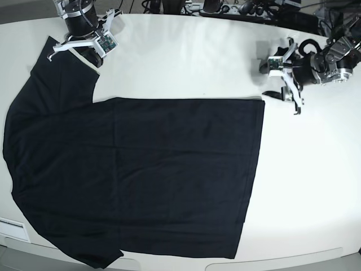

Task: Fold the T-shirt properly
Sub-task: 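Lower both grippers and pinch the shirt's shoulder and collar edge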

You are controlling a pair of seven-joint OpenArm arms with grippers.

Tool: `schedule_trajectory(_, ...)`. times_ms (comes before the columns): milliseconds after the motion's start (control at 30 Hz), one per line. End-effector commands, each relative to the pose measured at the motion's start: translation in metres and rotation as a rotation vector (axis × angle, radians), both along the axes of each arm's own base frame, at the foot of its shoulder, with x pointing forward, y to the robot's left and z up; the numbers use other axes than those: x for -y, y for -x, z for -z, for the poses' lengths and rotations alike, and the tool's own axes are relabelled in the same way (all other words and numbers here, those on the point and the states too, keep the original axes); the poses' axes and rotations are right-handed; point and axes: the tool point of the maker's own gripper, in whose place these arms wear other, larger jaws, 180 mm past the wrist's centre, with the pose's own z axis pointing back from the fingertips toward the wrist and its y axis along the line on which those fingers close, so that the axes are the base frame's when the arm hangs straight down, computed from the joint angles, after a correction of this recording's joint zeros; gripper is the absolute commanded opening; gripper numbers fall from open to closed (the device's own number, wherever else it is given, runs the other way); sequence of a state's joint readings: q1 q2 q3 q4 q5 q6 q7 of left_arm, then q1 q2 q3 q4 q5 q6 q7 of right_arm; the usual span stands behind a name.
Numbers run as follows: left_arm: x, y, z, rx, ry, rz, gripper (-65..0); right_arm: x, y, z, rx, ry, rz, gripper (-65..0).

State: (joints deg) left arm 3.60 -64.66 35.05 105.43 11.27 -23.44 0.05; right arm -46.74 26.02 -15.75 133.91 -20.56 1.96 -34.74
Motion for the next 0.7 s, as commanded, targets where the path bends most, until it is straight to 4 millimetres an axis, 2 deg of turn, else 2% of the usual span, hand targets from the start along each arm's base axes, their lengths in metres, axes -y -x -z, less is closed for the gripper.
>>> schedule_trajectory(0, -0.009, -0.008, 0.003, 0.025, -0.050, 0.002, -28.1, 0.000, -0.003, -0.008, 0.028, -0.001, -0.006, -65.0)
schedule_trajectory(267, 0.015, -0.027, 0.028, 0.026, -0.061, 0.062, -28.1, 0.001, 0.005, -0.004, 0.004, 0.010, -0.004, -65.0)
schedule_trajectory(367, 0.022, -0.037, 0.035, 0.034, -0.065, 0.073, -28.3, 0.010, 0.002, -0.007, 0.020, 0.047, 0.007, -65.0)
schedule_trajectory(433, 0.025, -0.044, 0.039, 0.035, -0.068, 0.067, -35.3, 0.022, -0.001, -0.009, 0.031, 0.070, 0.031, -64.0)
schedule_trajectory(467, 0.026, -0.047, 0.040, 0.036, -0.071, 0.061, -43.5, 0.030, -0.002, -0.010, 0.036, 0.088, 0.045, -59.8)
schedule_trajectory(533, 0.026, -0.051, 0.043, 0.039, -0.074, 0.041, -64.6, 0.048, -0.006, -0.015, 0.056, 0.130, 0.079, -50.2)
schedule_trajectory(667, 0.025, -0.056, 0.045, 0.044, -0.078, -0.002, -65.0, 0.079, -0.019, -0.030, 0.110, 0.135, 0.156, -31.2)
